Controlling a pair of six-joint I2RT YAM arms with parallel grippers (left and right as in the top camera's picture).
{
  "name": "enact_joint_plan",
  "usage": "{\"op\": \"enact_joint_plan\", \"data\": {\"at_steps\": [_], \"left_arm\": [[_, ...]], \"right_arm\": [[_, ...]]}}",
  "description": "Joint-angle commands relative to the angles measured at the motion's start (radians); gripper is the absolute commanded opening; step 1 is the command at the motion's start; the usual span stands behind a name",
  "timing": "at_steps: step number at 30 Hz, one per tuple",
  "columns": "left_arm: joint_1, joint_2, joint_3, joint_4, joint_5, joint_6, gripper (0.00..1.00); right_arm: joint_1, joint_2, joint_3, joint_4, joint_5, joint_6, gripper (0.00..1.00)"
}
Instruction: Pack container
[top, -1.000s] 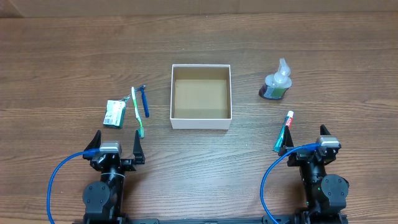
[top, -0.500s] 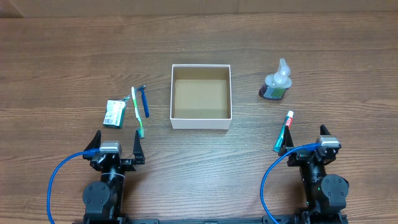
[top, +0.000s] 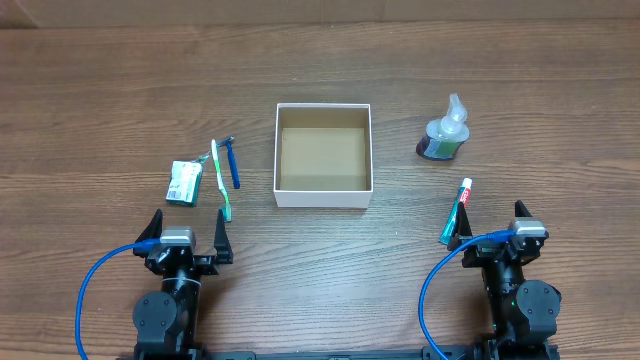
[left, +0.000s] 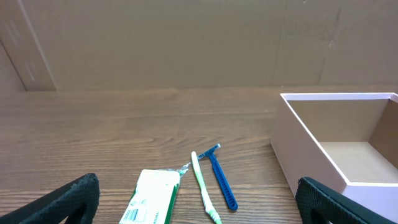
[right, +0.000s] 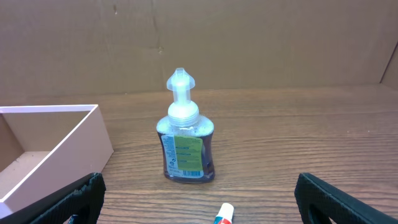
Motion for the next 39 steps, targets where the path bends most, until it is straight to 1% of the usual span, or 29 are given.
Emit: {"op": "enact_joint_plan", "data": {"at_steps": [1,11,15,18,20,22,24,26,28,29,31,33,36,38,39], "left_arm": [[0.006,-0.008,-0.006,0.002,-0.006,-0.013,1.00],[0.006,-0.008,-0.006,0.002,-0.006,-0.014,1.00],[0.006,-0.008,-0.006,0.002,-0.006,-0.013,1.00],[0.006,-0.008,-0.006,0.002,-0.006,-0.013,1.00],[0.006,-0.008,-0.006,0.002,-0.006,-0.013,1.00],[0.006,-0.008,-0.006,0.002,-0.006,-0.013,1.00],[0.006,-0.008,-0.006,0.002,-0.006,-0.013,1.00],[0.006,-0.008,-0.006,0.002,-0.006,-0.013,1.00],[0.006,-0.008,-0.006,0.002,-0.006,-0.013,1.00],[0.006,-0.008,-0.006,0.002,-0.006,-0.013,1.00],[0.006,-0.008,-0.006,0.002,-0.006,-0.013,1.00],[0.006,-0.008,-0.006,0.002,-0.006,-0.013,1.00],[0.006,-0.008,-0.006,0.002,-0.006,-0.014,1.00],[0.006,-0.008,-0.006,0.002,-0.006,-0.013,1.00],[0.006,-0.008,-0.006,0.002,-0.006,-0.013,1.00]], "right_arm": [[-0.001,-0.011,-0.002,0.004,0.003,-0.004,1.00],[-0.001,-0.011,-0.002,0.005,0.005,-0.005,1.00],[-0.001,-0.011,-0.002,0.053,0.004,-0.004,1.00],[-0.001,-0.011,-0.002,0.008,-0.010,-0.003,1.00],[0.000,-0.011,-0.002,0.044,-0.106,0.010,1.00],[-0.001,-0.011,-0.002,0.086,-0.250,0.075,1.00],[0.000,-0.011,-0.002,0.129,-0.381,0.092,1.00],[-0.001,-0.011,-0.002,0.138,-0.489,0.126,1.00],[-0.001,-0.011,-0.001,0.158,-0.507,0.233,1.00],[-0.001,-0.011,0.000,0.172,-0.507,0.261,1.00],[-0.001,-0.011,0.007,0.194,-0.506,0.263,1.00],[-0.001,-0.005,0.038,0.190,-0.494,0.263,0.99],[-0.001,0.059,0.128,0.175,-0.456,0.263,1.00],[-0.001,0.171,0.233,0.161,-0.424,0.262,1.00],[-0.001,0.268,0.317,0.127,-0.406,0.246,1.00]]}}
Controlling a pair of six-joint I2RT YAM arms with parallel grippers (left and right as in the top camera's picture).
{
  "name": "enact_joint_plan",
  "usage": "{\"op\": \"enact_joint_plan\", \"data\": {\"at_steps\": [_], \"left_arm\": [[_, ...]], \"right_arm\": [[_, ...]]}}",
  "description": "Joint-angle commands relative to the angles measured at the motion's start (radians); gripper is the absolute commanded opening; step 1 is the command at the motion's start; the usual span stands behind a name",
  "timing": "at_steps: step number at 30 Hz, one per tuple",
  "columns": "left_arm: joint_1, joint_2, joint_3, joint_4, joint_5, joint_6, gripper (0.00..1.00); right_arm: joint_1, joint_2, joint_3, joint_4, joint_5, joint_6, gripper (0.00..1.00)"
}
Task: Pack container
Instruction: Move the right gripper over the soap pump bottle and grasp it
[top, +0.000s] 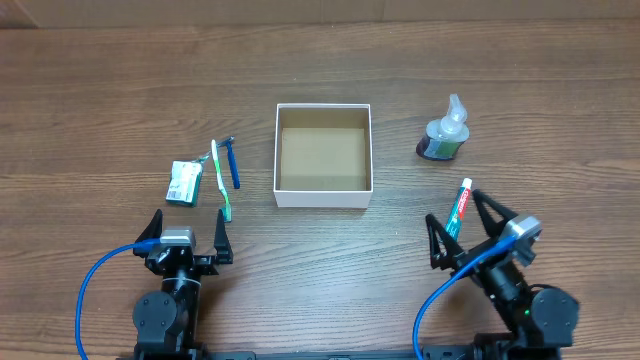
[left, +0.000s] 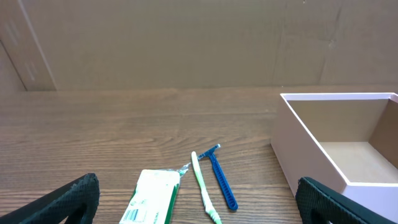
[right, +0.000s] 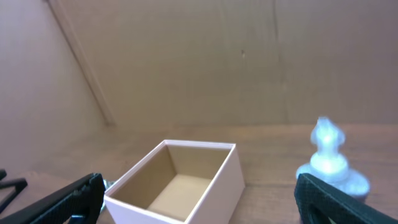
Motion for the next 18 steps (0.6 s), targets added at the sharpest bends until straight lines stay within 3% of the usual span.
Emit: {"op": "enact_joint_plan", "data": {"at_steps": [1,4,8,10,14,18], "left_arm": [[0.006,-0.009,-0.006,0.002,-0.005,-0.013,1.00],[0.006,-0.009,-0.006,0.002,-0.005,-0.014,1.00],[0.006,-0.009,-0.006,0.002,-0.005,-0.013,1.00],[0.006,-0.009,-0.006,0.002,-0.005,-0.013,1.00],[0.006,-0.009,-0.006,0.002,-0.005,-0.013,1.00],[0.006,-0.009,-0.006,0.002,-0.005,-0.013,1.00]], "right_arm": [[-0.001,0.225,0.243,-0.066,0.050,-0.031,1.00],[-0.001,0.499,0.502,-0.249,0.082,-0.066,1.00],[-0.001,0.966,1.017,-0.595,0.102,-0.076,1.00],[-0.001,1.111,1.183,-0.695,0.102,-0.118,1.00],[-0.001,1.305,1.369,-0.724,0.119,-0.132,1.00],[-0.001,1.352,1.371,-0.647,0.183,-0.257,1.00]]}}
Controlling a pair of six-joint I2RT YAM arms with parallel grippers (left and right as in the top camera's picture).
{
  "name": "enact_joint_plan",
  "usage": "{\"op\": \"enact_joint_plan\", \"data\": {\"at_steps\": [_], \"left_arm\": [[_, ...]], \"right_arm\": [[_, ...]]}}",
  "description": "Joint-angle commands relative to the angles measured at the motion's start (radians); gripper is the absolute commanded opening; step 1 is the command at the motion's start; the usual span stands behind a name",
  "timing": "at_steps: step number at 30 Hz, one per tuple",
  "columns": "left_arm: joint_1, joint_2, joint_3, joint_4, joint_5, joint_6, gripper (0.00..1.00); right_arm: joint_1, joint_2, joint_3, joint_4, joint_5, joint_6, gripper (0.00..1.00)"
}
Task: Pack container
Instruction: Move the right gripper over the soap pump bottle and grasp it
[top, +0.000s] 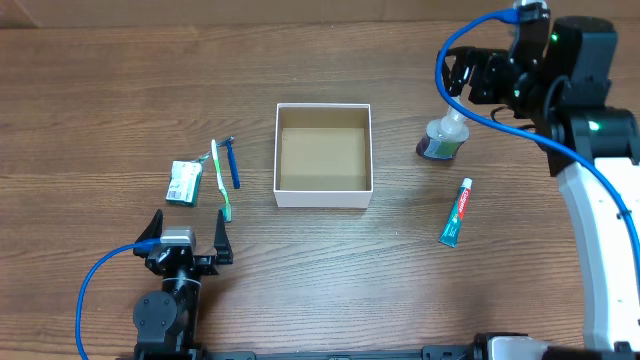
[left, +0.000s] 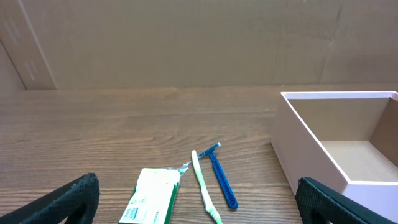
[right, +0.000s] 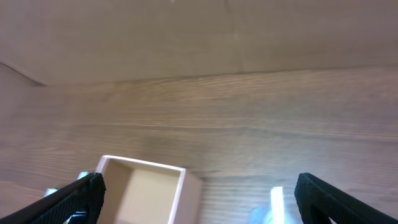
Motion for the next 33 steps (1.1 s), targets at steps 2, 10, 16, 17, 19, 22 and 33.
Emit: {"op": "enact_joint_plan", "data": {"at_steps": [2,10,16,17,19,22,33], "left_arm": [[0.006,-0.009,-0.003,0.003,-0.005,-0.013,1.00],[0.006,-0.009,-0.003,0.003,-0.005,-0.014,1.00],[0.006,-0.009,-0.003,0.003,-0.005,-0.014,1.00],[0.006,-0.009,-0.003,0.003,-0.005,-0.013,1.00],[0.006,-0.009,-0.003,0.003,-0.005,-0.014,1.00],[0.006,-0.009,-0.003,0.003,-0.005,-0.013,1.00],[0.006,-0.009,-0.003,0.003,-0.005,-0.013,1.00]], "right_arm": [[-0.001,0.026,0.040,0.037,0.164,-0.106,1.00],[0.010,0.156,0.040,-0.024,0.175,-0.264,1.00],[0.010,0.211,0.039,-0.016,0.168,-0.280,1.00],[0.011,0.228,0.039,-0.016,0.168,-0.279,0.97],[0.012,0.265,0.039,-0.032,0.163,-0.275,0.87],[0.012,0.331,0.039,-0.053,0.164,-0.275,0.82],[0.010,0.394,0.032,-0.026,0.177,-0.222,0.82]]}}
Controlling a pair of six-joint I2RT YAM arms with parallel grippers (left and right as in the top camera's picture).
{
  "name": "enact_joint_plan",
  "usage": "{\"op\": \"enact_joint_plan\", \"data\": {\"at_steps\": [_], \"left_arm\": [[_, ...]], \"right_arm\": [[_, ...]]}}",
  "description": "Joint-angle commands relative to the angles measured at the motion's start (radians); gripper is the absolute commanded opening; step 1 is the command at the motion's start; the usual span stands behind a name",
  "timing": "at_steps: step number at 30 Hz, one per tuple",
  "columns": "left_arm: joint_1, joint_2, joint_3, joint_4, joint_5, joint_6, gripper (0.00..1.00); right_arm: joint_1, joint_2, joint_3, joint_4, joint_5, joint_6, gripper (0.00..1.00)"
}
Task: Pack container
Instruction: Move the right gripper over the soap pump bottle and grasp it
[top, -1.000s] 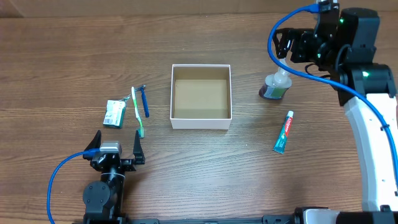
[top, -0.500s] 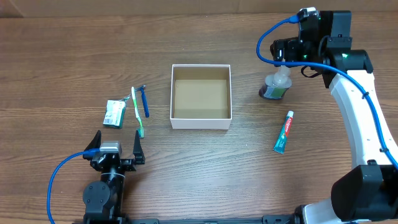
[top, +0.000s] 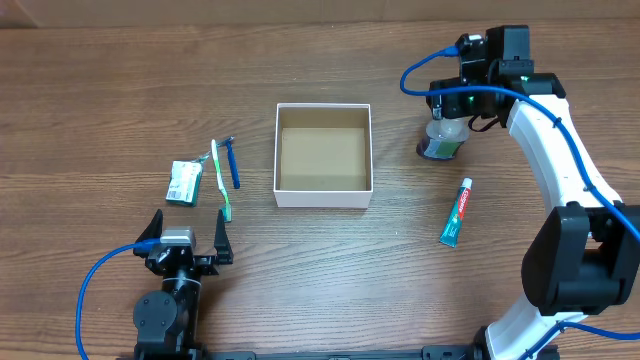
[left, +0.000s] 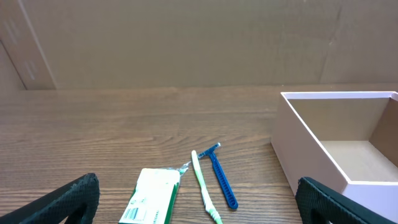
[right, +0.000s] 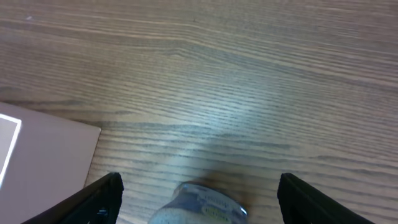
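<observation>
An open white box stands mid-table. The clear soap pump bottle stands to its right, and my right gripper hangs open right over its pump, fingers either side; in the right wrist view the bottle shows low between the fingertips. A toothpaste tube lies nearer the front. Left of the box lie a blue razor, a green-and-white toothbrush and a green-white packet. My left gripper rests open at the front left, nothing in it.
Brown cardboard walls close off the back of the wooden table. The box corner shows at the left of the right wrist view. Blue cables trail from both arms.
My right gripper has come down and slightly left from high above the back right to hang just over the soap bottle, still open. The left arm and all objects are unchanged.
Both grippers rested open at the front edge. Then the right one had lifted and turned toward the box. Then it was raised over the table's back right, and now it is open over the soap bottle. The left arm never moved.
</observation>
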Motion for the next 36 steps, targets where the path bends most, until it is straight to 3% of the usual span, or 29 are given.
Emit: {"op": "enact_joint_plan", "data": {"at_steps": [1,5,7,18,23,26,30,36], "left_arm": [[0.006,-0.009,-0.003,0.003,-0.005,-0.014,1.00],[0.006,-0.009,-0.003,0.003,-0.005,-0.013,1.00],[0.006,-0.009,-0.003,0.003,-0.005,-0.013,1.00],[0.006,-0.009,-0.003,0.003,-0.005,-0.013,1.00],[0.006,-0.009,-0.003,0.003,-0.005,-0.013,1.00],[0.006,-0.009,-0.003,0.003,-0.005,-0.013,1.00],[0.006,-0.009,-0.003,0.003,-0.005,-0.014,1.00],[0.006,-0.009,-0.003,0.003,-0.005,-0.014,1.00]], "right_arm": [[0.003,-0.002,0.015,0.011,0.019,0.050,0.82],[0.003,0.011,0.014,0.009,0.019,0.066,0.71],[0.003,0.011,0.014,0.008,0.050,0.075,0.61],[0.004,0.011,0.014,-0.024,0.076,0.095,0.58],[0.004,0.011,0.014,-0.042,0.062,0.097,0.43],[0.004,0.011,0.014,-0.046,0.062,0.116,0.42],[0.004,0.011,0.014,-0.052,0.062,0.119,0.29],[0.004,0.010,0.014,-0.059,0.062,0.119,0.28]]}}
